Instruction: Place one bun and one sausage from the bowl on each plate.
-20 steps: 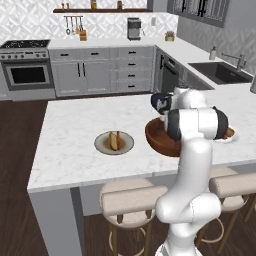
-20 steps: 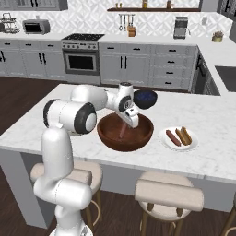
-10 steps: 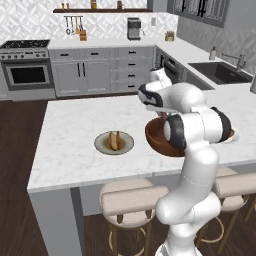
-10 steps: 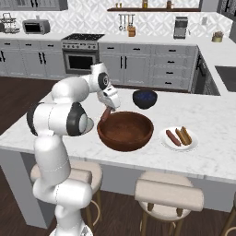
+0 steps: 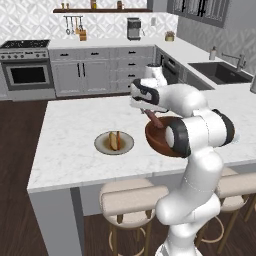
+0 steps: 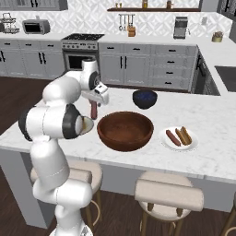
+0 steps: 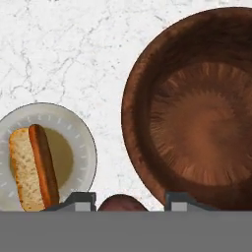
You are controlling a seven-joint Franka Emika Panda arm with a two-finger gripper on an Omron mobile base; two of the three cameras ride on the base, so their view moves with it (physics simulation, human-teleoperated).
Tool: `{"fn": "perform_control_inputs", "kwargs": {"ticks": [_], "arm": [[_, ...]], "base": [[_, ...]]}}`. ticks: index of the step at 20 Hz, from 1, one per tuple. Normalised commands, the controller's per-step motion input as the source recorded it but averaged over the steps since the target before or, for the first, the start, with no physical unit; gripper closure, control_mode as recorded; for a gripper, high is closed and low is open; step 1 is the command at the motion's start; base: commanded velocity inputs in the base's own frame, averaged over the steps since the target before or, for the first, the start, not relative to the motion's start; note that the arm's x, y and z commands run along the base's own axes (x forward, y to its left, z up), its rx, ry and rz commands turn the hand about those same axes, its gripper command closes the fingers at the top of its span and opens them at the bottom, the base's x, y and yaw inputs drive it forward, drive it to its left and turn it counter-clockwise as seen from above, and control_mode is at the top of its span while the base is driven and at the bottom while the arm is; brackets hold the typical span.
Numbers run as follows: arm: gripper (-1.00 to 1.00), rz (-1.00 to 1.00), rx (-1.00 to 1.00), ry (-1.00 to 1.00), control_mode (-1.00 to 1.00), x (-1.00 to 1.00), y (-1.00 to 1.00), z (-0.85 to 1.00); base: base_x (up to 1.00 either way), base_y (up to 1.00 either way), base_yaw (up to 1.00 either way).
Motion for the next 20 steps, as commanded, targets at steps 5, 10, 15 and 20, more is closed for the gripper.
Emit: {"fn": "perform_control_inputs", "kwargs": {"ticks": [5, 10, 15, 20], "arm": [[1.0, 0.11, 0.27, -0.21, -1.0, 0.11, 0.43, -0.26], [1.0, -0.23, 0.01, 0.24, -1.0, 0.0, 0.78, 0.09], [1.0, -0.21, 0.17, 0.02, -1.0, 0.18, -0.02, -0.21], [1.0, 0.0, 0.26, -0.13, -1.0, 0.43, -0.6, -0.38]], "base": [[0.0, 0.0, 0.0], [0.0, 0.0, 0.0], [0.0, 0.0, 0.0], [0.0, 0.0, 0.0]]}}
